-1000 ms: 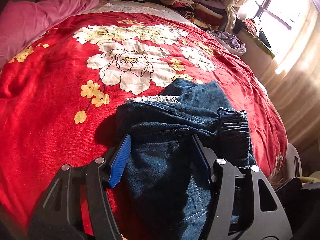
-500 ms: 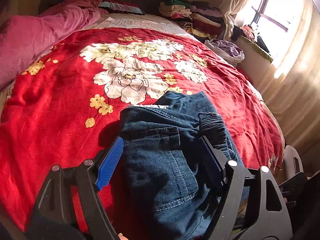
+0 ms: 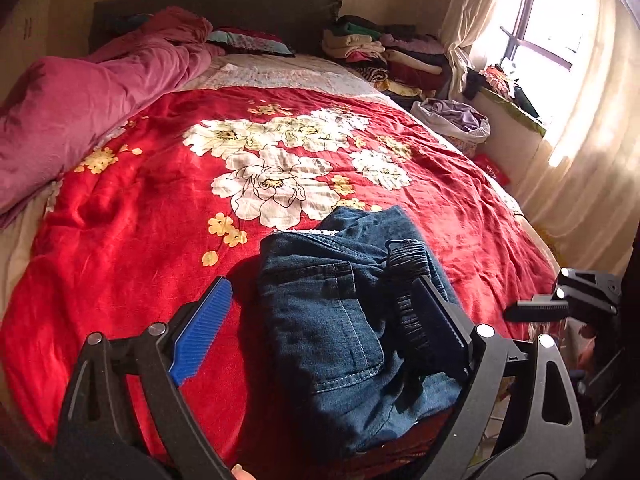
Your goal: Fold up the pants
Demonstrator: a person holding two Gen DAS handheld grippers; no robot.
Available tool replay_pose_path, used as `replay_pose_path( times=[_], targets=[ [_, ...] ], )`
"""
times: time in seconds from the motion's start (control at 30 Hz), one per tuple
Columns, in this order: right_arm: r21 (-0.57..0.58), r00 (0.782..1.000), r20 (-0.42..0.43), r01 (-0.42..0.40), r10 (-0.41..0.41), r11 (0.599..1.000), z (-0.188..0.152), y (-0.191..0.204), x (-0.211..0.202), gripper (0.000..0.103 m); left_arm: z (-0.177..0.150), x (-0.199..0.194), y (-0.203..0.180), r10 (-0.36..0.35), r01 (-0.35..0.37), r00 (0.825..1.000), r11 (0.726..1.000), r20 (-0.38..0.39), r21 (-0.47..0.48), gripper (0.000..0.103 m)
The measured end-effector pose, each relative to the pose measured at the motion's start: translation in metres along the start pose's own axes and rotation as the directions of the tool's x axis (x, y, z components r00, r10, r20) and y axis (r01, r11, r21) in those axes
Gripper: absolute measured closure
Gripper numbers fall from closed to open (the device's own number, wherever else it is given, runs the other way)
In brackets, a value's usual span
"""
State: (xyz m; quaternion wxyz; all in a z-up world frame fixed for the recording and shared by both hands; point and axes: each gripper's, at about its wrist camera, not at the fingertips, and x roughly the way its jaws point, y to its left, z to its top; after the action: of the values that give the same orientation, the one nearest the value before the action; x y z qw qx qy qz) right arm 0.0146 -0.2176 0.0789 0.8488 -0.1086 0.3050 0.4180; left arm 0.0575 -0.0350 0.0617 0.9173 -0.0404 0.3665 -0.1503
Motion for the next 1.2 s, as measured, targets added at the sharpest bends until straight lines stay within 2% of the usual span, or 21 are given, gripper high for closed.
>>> replay_pose_path(
  times=[0.03,0.13,0.17,0.23,0.37,0.5,0.73,0.9,1.0,1.07,1.2],
  targets=[
    [0.013,1.000,0.012,0.020,-0.020,1.000,0.001,-0.004,-0.003,0.042,-0.001,-0.002,0.000,0.004,-0.004,1.000,1.000,0.005,0.001,0.015],
    [0.065,0.998,0.036,0.054,-0.056,0.996,0.002,-0.019,-0.011,0.040,-0.003,-0.007,0.001,0.015,-0.015,1.000,1.000,0.014,-0.002,0.012],
    [0.083,0.997,0.042,0.065,-0.069,0.994,0.001,-0.024,-0.013,0.032,-0.004,-0.008,0.001,0.018,-0.018,1.000,1.000,0.014,-0.003,0.011],
    [0.124,0.994,0.046,0.094,-0.100,0.988,0.001,-0.034,-0.015,0.025,-0.006,-0.008,0.004,0.019,-0.019,1.000,1.000,0.014,-0.013,0.011],
    [0.218,0.989,0.017,0.139,-0.146,0.966,-0.004,-0.056,-0.008,0.025,-0.012,0.001,0.015,0.029,-0.030,1.000,0.998,-0.011,-0.057,0.010],
    [0.324,0.983,-0.040,0.184,-0.181,0.928,-0.014,-0.076,0.005,0.025,-0.021,0.018,0.028,0.011,-0.018,0.998,0.992,-0.055,-0.124,0.010],
    [0.490,0.980,-0.137,0.193,-0.144,0.850,-0.035,-0.113,0.039,0.025,-0.033,0.050,0.031,-0.018,-0.002,0.993,0.986,-0.119,-0.164,0.010],
    [0.493,0.974,-0.185,0.208,-0.132,0.845,-0.043,-0.118,0.063,0.025,-0.040,0.069,0.034,-0.013,-0.014,0.988,0.984,-0.152,-0.180,0.010],
    [0.513,0.976,-0.183,0.198,-0.119,0.836,-0.047,-0.124,0.070,0.034,-0.040,0.072,0.033,-0.011,-0.015,0.989,0.985,-0.144,-0.175,0.010],
    [0.525,0.978,-0.179,0.190,-0.111,0.830,-0.048,-0.125,0.074,0.035,-0.039,0.075,0.031,-0.009,-0.016,0.990,0.985,-0.143,-0.174,0.011],
    [0.502,0.977,-0.179,0.194,-0.119,0.843,-0.043,-0.124,0.083,0.037,-0.035,0.082,0.027,-0.016,-0.009,0.989,0.986,-0.145,-0.168,0.016]
  ],
)
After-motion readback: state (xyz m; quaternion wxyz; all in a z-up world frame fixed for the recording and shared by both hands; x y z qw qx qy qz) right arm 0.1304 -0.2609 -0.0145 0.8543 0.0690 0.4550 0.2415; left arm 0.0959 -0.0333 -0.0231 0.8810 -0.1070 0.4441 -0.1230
